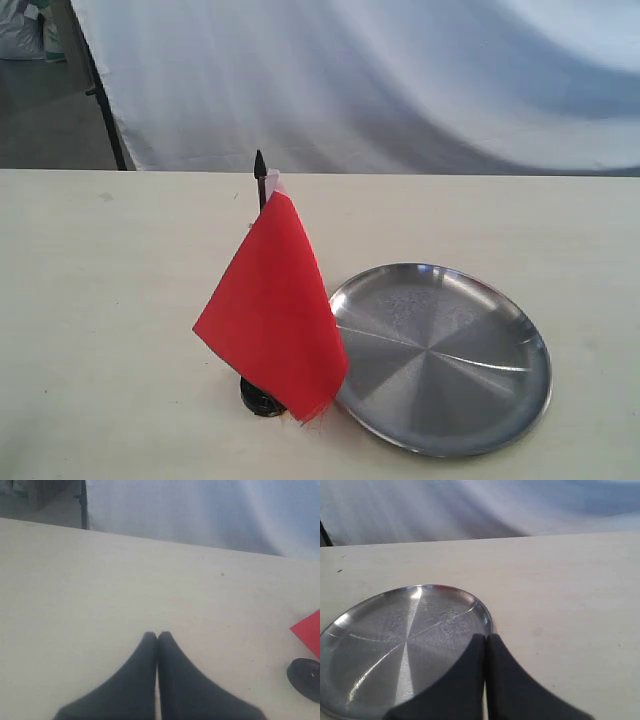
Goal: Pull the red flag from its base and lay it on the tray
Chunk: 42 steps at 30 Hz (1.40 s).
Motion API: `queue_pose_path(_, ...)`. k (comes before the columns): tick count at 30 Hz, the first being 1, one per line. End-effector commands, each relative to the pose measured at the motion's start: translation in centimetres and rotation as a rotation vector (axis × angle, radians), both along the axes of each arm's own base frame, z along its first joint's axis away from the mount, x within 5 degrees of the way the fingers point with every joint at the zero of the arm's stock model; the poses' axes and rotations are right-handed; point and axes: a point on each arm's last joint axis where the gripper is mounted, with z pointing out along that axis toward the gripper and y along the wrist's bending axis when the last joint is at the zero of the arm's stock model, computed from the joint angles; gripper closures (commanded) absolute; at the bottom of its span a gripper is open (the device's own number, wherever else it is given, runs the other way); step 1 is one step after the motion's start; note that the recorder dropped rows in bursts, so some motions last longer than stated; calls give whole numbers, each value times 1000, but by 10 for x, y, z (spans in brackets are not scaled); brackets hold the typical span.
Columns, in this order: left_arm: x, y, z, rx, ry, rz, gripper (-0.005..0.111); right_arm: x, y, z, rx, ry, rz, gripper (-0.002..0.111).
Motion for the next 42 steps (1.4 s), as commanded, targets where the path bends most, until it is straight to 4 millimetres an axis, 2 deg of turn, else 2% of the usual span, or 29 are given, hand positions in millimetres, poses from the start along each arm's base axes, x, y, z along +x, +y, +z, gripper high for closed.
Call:
queue_pose_path(1, 0, 0, -1, 9, 0, 0, 107, 0, -1, -1, -10, -9, -6, 108)
queue_pose_path(5, 0, 0, -1, 9, 0, 0, 107, 0, -1, 1, -7, -29, -9, 108)
queue_pose_path(8, 0, 0, -1, 9, 0, 0, 107, 2, -1, 8, 11, -106, -20, 108)
queue_pose_path(15, 0, 0, -1, 9, 0, 0, 107, 3, -7, 37, 266, -388, -91, 108)
queue_pose_path(19, 0, 0, -1, 9, 0, 0, 107, 1, -11, 45, 357, -472, -129, 108)
queue_pose_path(23, 0, 0, -1, 9, 0, 0, 107, 2, -13, 44, 516, -440, -153, 108)
queue_pose_path(29, 0, 0, -1, 9, 0, 0, 107, 2, -13, 44, 547, -435, -153, 108)
queue_pose_path(32, 0, 0, -1, 9, 0, 0, 107, 2, -12, 45, 739, -405, -132, 108)
queue_pose_path(34, 0, 0, -1, 9, 0, 0, 107, 1, -9, 46, 678, -417, -82, 108)
queue_pose_path(36, 0, 0, -1, 9, 0, 0, 107, -7, -2, 75, 587, -476, 68, 108)
queue_pose_path(38, 0, 0, -1, 9, 0, 0, 107, -14, 1, 100, 575, -513, 172, 108)
queue_pose_path(39, 0, 0, -1, 9, 0, 0, 107, -14, 3, 104, 564, -507, 194, 108)
queue_pose_path(41, 0, 0, -1, 9, 0, 0, 107, -4, 13, 117, 467, -458, 271, 108)
queue_pose_path(42, 0, 0, -1, 9, 0, 0, 107, 11, 25, 119, 399, -358, 319, 108)
